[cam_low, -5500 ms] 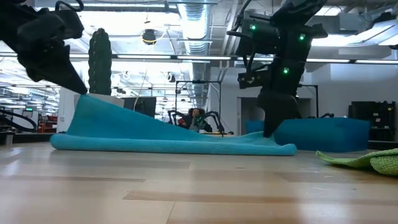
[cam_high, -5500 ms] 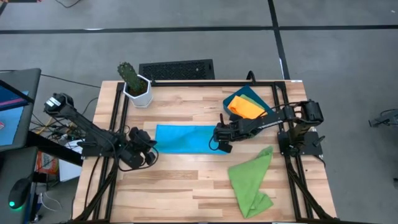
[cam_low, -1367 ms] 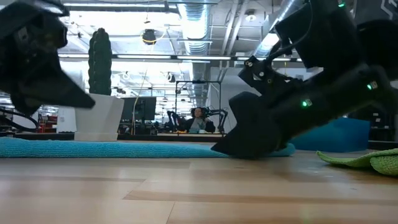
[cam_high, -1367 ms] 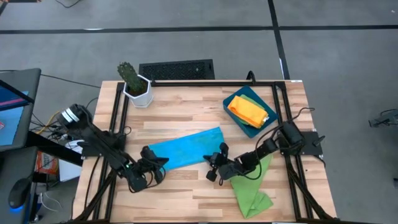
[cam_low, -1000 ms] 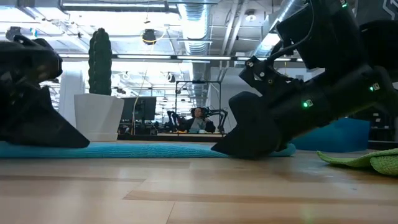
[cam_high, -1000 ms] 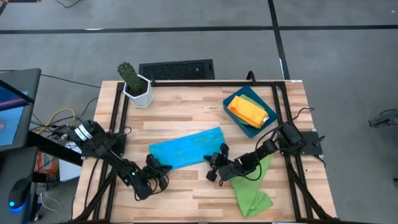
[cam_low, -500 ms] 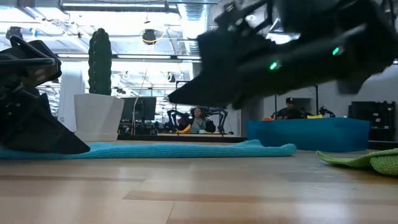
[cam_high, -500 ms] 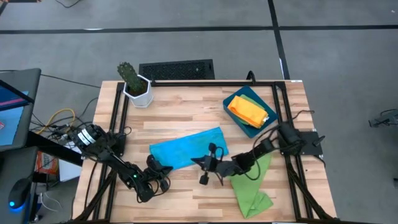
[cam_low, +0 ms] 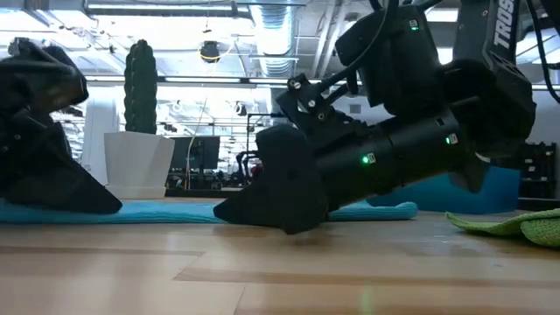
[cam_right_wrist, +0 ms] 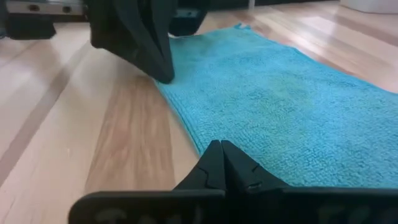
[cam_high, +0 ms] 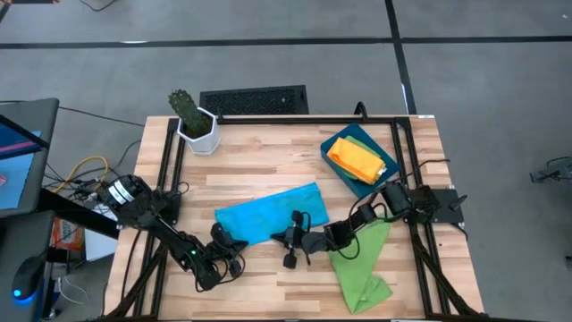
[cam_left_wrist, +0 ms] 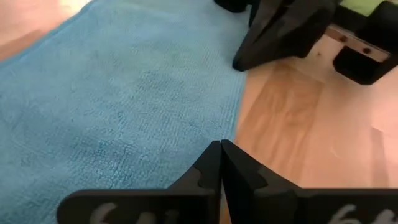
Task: Fold microfiber towels
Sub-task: Fold the blue microfiber cloth
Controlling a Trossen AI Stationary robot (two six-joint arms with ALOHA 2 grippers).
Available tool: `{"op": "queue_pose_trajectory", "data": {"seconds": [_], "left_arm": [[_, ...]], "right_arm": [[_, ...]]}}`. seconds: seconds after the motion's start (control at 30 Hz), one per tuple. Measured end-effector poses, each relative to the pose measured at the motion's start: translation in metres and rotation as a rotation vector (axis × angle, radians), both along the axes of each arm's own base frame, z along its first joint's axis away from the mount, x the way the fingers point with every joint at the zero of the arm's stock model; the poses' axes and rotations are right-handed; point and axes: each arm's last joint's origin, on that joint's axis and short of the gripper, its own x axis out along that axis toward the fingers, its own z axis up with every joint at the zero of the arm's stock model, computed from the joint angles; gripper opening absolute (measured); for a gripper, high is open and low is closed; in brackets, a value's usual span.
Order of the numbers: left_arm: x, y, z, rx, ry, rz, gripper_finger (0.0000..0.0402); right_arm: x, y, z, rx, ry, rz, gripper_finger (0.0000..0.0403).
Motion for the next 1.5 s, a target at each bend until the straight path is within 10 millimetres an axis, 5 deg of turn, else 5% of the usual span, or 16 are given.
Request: {"op": "queue_pose_trajectory", "data": {"seconds": [0.43,0.73,1.23,1.33,1.5], "left_arm": [[0.006,0.004,0.059,0.130,-0.242,0.076,0.0002],[0.032,0.015,0.029,0.151,-0.222,0.126,0.0002],[0.074,0.006,0.018,0.163,-0.130,0.023,0.0002],[0.081,0.001,0.025,0.198,-0.122,-0.022,0.0002],[0.087,0.005,0.028,0.232,-0.110,-0.021,0.0002]], "right_arm": [[0.001,-0.002,0.003,0.007,-0.033,-0.009,0.0013],[0.003,-0.001,0.011,-0.019,-0.082,-0.007,0.0021],[-0.012,0.014,0.110,-0.212,-0.107,-0.035,0.0022],[-0.024,0.017,0.110,-0.214,-0.089,0.011,0.0016],[-0.055,0.004,0.078,-0.076,-0.052,-0.028,0.0014]]}}
